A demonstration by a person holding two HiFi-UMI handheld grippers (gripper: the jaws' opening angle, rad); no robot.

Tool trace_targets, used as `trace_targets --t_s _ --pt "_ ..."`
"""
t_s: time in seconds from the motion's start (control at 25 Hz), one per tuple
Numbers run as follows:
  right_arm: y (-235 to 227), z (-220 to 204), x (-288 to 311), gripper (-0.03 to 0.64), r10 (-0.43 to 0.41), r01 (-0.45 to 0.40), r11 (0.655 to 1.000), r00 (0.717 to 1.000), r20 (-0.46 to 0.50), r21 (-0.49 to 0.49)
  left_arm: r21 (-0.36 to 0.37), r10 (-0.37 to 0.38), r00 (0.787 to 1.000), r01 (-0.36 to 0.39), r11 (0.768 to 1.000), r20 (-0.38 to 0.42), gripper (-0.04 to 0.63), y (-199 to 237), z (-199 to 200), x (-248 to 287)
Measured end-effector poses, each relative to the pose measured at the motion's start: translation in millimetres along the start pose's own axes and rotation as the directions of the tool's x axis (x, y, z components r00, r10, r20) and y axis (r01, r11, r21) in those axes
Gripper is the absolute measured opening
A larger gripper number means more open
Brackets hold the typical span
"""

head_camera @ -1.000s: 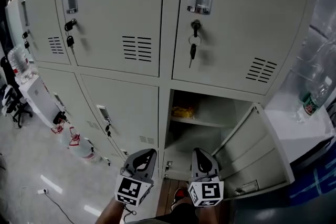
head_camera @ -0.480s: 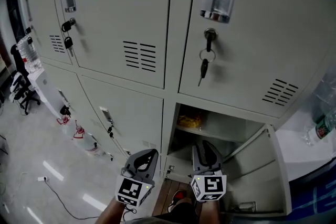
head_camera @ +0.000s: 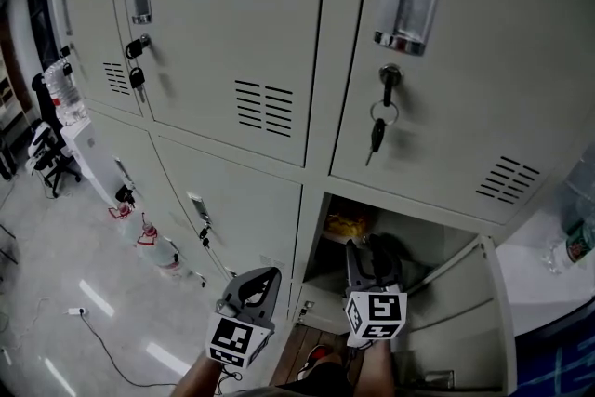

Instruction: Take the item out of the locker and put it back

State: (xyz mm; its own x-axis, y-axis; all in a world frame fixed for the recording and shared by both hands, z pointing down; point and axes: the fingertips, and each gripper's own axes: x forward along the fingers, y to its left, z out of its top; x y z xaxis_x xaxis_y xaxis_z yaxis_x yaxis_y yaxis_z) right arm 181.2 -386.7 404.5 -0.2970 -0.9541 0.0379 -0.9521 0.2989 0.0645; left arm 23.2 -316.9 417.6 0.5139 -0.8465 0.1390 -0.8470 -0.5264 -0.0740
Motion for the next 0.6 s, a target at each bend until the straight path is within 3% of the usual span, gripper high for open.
trace_targets --t_s 0.24,0.48,0.6 --pt "-1.5 -6.1 9.3 0.156 -0.003 0.003 1.0 1.0 -0.015 0.005 -0.005 0.019 1.0 -0.019 1.0 -0.006 0.023 5.6 -3.6 -2.6" --pt "-4.4 -6.5 10.0 0.057 -0.021 0.021 1.0 1.0 -0.018 -0.008 -0.009 0.025 1.0 -0.025 1.0 -0.012 0.023 6.8 -6.0 -3.9" --pt "-5.8 -6.5 9.8 0.046 -0.032 0.032 0.999 0.999 -0.019 -0.006 -0.01 0.026 1.0 -0.026 1.0 -0.012 0.023 7.5 -5.7 -5.5"
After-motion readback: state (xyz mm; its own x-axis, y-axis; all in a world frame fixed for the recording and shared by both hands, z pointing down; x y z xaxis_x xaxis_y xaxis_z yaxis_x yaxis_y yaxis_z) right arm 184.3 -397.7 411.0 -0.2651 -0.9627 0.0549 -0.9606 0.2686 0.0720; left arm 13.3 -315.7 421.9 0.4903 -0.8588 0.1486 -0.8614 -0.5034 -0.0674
